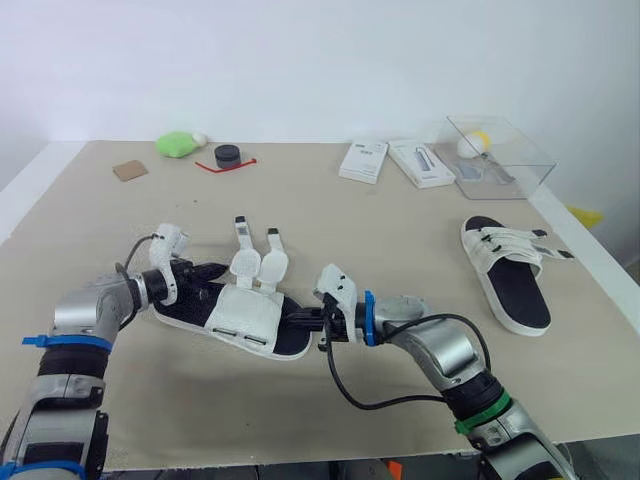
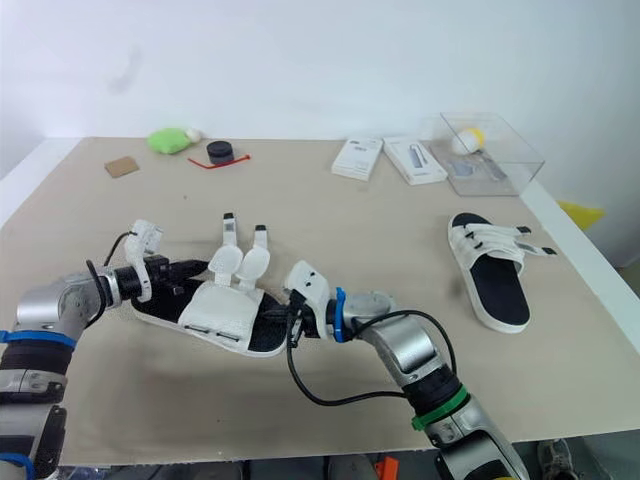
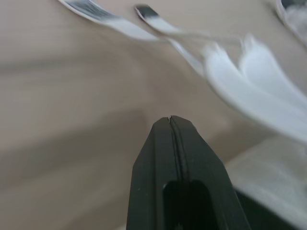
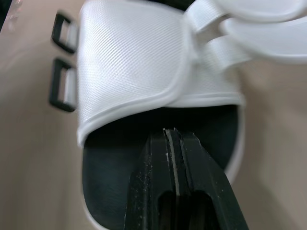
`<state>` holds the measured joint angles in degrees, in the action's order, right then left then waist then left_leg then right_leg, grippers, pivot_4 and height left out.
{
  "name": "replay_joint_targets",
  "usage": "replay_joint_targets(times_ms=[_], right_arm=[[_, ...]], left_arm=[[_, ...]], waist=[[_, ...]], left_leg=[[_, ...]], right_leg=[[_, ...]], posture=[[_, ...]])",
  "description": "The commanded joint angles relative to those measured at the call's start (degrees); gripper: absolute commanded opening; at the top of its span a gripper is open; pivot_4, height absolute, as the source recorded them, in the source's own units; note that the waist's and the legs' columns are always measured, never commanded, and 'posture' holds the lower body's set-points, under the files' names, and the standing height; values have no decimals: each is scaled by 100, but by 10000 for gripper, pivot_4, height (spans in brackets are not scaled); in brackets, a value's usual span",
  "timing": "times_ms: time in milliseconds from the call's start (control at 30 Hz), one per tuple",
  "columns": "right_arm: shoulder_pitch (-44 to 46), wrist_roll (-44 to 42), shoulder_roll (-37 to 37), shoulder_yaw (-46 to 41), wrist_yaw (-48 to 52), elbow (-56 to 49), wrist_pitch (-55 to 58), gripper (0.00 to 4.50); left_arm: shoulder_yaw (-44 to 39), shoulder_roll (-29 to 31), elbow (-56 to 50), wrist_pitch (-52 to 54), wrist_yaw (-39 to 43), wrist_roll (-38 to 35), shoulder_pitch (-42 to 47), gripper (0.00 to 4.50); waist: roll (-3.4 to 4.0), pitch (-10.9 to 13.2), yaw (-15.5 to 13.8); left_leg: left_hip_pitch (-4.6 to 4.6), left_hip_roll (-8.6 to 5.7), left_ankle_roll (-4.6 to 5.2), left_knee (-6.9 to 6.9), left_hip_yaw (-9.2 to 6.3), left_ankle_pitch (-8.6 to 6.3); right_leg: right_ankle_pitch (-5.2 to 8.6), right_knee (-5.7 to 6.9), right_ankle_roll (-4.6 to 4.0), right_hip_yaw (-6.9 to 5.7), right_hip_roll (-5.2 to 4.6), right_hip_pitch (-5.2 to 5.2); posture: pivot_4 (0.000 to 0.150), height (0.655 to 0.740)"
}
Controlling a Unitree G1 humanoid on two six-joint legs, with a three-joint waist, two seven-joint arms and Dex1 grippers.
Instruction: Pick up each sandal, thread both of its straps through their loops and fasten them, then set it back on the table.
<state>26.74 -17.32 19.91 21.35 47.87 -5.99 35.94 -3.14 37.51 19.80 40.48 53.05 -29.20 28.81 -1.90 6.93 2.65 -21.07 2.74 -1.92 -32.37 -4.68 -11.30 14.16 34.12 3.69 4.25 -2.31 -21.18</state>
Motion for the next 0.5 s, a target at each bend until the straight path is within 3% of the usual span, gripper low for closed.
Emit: replay_joint_targets(times_ms=[33, 300, 500], right_arm=[[153, -84, -20, -243, -69, -266, 50, 122], [148, 31, 10, -203, -64, -148, 35, 122], [-79, -507, 277, -209, 451, -719, 532, 122]], left_arm=[[77, 165, -278, 254, 250, 24, -198, 0], [-85, 379, -788, 627, 337, -71, -501, 0], [-193, 346, -621, 577, 147, 26, -438, 0]], waist=[[0, 0, -3], [0, 0, -2], [2, 1, -4]], left_leg=[[0, 0, 0, 2, 0, 0], [-1, 0, 4, 5, 1, -6], [-1, 0, 5, 6, 0, -6]], right_leg=[[0, 0, 0, 0, 0, 0], [9, 0, -3, 0, 0, -3], [9, 0, -2, 0, 0, -4]], posture=[[1500, 7400], [1500, 7400], [1500, 7400]])
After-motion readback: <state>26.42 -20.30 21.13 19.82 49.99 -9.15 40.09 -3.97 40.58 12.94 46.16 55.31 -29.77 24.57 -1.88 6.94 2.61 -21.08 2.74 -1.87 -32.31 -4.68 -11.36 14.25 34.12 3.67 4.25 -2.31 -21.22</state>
